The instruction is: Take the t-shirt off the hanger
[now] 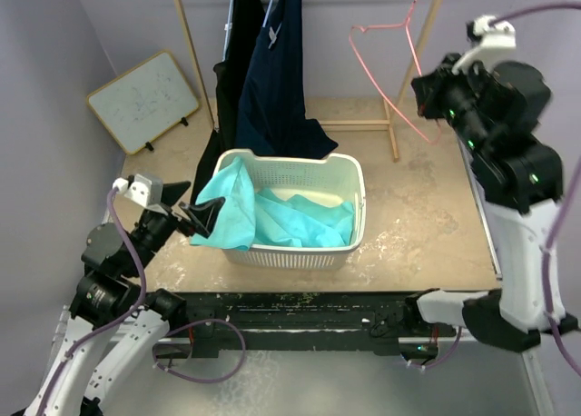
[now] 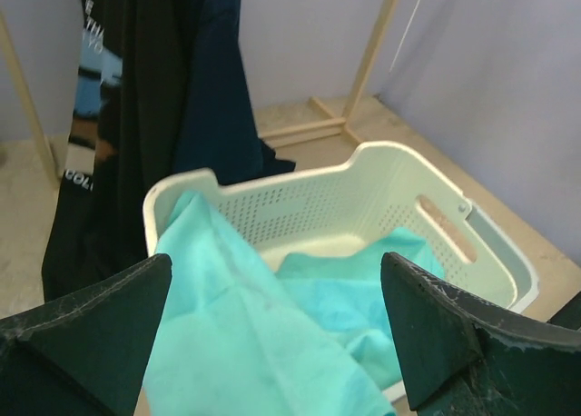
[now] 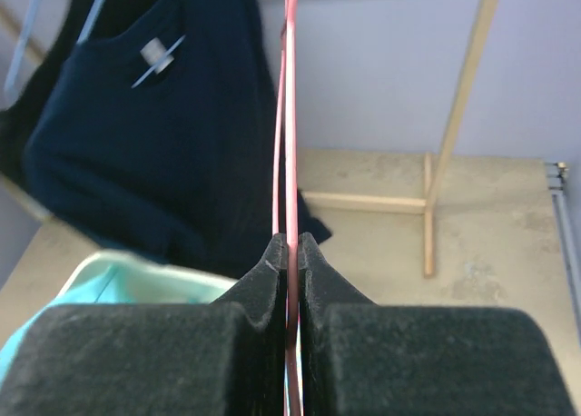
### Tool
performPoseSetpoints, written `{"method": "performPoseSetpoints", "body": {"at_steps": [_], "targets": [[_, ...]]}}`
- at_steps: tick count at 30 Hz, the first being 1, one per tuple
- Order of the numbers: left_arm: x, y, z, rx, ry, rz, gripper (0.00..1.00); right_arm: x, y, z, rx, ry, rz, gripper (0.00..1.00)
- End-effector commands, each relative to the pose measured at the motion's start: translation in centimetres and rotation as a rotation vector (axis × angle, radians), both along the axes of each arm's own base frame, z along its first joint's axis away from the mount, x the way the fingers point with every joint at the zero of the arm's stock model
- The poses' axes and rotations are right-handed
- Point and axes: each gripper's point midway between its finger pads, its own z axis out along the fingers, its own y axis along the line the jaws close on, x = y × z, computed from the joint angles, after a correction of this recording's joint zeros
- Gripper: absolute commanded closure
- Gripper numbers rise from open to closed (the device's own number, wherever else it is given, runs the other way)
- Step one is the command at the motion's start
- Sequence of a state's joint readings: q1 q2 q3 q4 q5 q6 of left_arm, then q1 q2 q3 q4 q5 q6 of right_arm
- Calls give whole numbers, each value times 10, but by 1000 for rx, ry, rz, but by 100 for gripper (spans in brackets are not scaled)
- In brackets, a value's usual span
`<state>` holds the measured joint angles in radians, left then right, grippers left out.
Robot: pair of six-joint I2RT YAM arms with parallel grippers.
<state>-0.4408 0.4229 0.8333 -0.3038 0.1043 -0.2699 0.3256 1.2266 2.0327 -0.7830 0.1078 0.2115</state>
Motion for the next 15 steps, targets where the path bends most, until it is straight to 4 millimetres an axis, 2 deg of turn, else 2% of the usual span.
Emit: {"method": "performPoseSetpoints", "body": {"at_steps": [1,5,8,15], "targets": [[-16,20,6,-83,-57,68,1,51,-18,47,29,-173,-191,100],[-26,31,11,-97,-96,96,1,82,-25,64,7,-218,-265,100],[-27,30,11,-93,-87,93,1,100,-28,69,11,-237,-272,100],[-27,27,12,-84,-93,76,1,119,-43,74,19,-264,-285,100]]}}
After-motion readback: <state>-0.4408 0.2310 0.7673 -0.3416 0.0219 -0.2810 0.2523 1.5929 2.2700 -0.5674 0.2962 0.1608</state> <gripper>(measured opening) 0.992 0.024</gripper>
